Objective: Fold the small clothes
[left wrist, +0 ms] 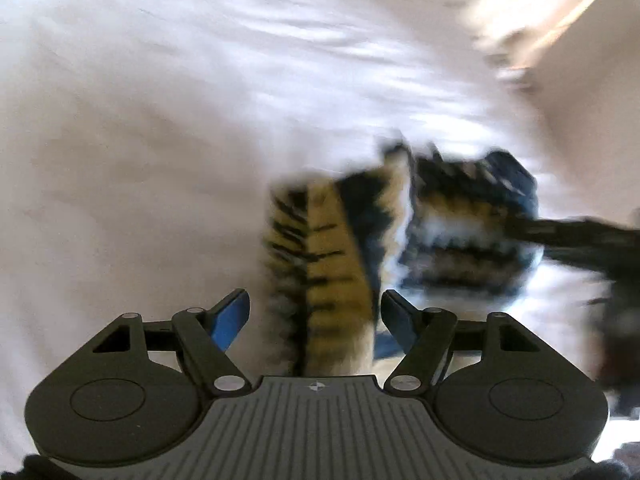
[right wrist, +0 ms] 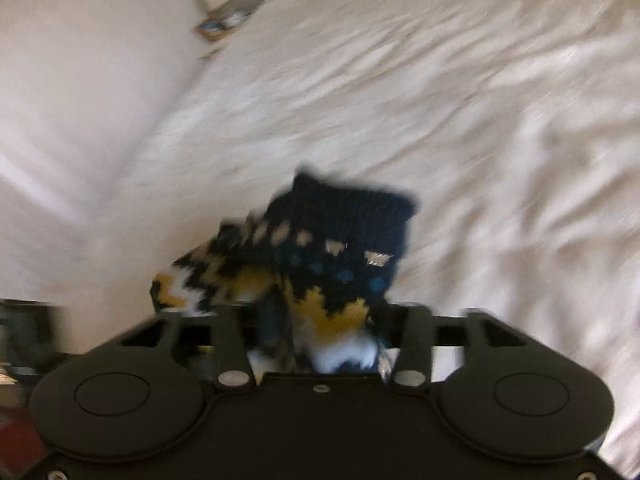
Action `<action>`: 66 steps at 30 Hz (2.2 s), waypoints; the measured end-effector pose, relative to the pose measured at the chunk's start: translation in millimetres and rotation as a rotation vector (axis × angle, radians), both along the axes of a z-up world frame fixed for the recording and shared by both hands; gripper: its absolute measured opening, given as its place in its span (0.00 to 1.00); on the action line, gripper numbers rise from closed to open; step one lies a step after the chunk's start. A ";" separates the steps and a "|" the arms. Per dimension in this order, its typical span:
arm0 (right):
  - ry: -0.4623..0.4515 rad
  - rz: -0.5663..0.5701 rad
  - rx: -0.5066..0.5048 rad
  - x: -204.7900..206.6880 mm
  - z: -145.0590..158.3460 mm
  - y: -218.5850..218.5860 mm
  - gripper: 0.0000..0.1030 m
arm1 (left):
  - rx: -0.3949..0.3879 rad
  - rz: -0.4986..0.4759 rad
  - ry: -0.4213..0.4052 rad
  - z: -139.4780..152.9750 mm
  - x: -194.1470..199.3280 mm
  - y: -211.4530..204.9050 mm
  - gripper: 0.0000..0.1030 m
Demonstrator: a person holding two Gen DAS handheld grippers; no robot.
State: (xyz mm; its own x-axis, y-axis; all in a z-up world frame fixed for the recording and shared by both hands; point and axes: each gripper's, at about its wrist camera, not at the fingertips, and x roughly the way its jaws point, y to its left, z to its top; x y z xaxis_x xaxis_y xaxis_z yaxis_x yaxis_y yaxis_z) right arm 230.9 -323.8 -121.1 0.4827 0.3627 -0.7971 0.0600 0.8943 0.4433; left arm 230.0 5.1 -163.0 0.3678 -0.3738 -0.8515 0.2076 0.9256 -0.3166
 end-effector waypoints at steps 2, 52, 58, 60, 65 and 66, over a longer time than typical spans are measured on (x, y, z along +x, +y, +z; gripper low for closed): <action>-0.002 -0.018 -0.127 6.9 -11.3 -9.0 0.69 | 0.075 0.048 -0.013 -3.3 6.5 7.1 0.68; -0.024 0.172 -0.168 -49.5 -43.8 1.4 0.93 | 0.306 0.003 0.001 -16.6 -56.5 -43.0 0.92; 0.082 0.250 -0.236 -76.9 -78.3 18.3 0.93 | 0.323 0.048 0.074 -46.3 -60.0 -25.6 0.93; 0.116 0.255 -0.246 -85.8 -87.6 17.6 0.93 | 0.319 0.055 0.080 -50.2 -61.2 -22.2 0.94; 0.113 0.226 -0.231 -96.7 -81.8 8.7 0.93 | 0.316 0.046 0.032 -26.5 -67.4 -26.2 0.92; 0.104 0.216 -0.224 -99.1 -76.9 7.9 0.93 | 0.309 0.046 0.005 -16.7 -69.6 -28.1 0.92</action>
